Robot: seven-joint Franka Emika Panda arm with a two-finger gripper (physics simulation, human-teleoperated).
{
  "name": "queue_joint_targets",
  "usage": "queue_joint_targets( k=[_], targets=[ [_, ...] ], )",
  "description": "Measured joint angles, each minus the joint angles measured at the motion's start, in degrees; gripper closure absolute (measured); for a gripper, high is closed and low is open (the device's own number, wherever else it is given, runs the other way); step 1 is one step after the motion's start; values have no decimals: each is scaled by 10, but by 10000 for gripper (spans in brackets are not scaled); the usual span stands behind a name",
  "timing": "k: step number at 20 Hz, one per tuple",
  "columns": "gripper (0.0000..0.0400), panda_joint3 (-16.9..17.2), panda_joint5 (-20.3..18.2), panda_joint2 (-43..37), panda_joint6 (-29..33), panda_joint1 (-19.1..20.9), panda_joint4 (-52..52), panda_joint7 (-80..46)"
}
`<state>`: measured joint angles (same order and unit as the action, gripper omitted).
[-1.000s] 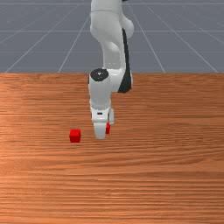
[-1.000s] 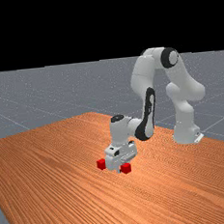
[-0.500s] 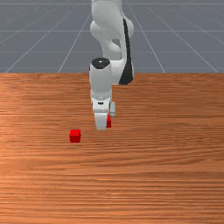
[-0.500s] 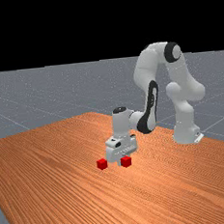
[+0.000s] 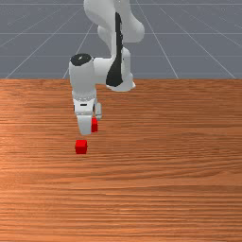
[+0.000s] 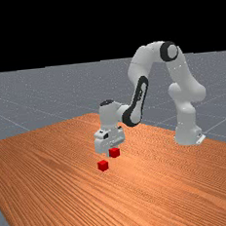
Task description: Stack all the cube
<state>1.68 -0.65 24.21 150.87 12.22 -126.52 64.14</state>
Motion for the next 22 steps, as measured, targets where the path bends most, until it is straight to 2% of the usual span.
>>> queue_joint_targets(
  k=[5, 11, 13, 17, 22],
  targets=[
    [211, 7, -5, 13, -10, 34, 23, 39],
    [210, 13, -1, 80, -92, 20, 147, 4],
    [211, 13, 1, 93, -100, 18, 165, 1],
    [211, 13, 0, 131, -74, 18, 177, 1],
    [211, 6, -8, 137, -33, 27, 182, 8]
  ],
)
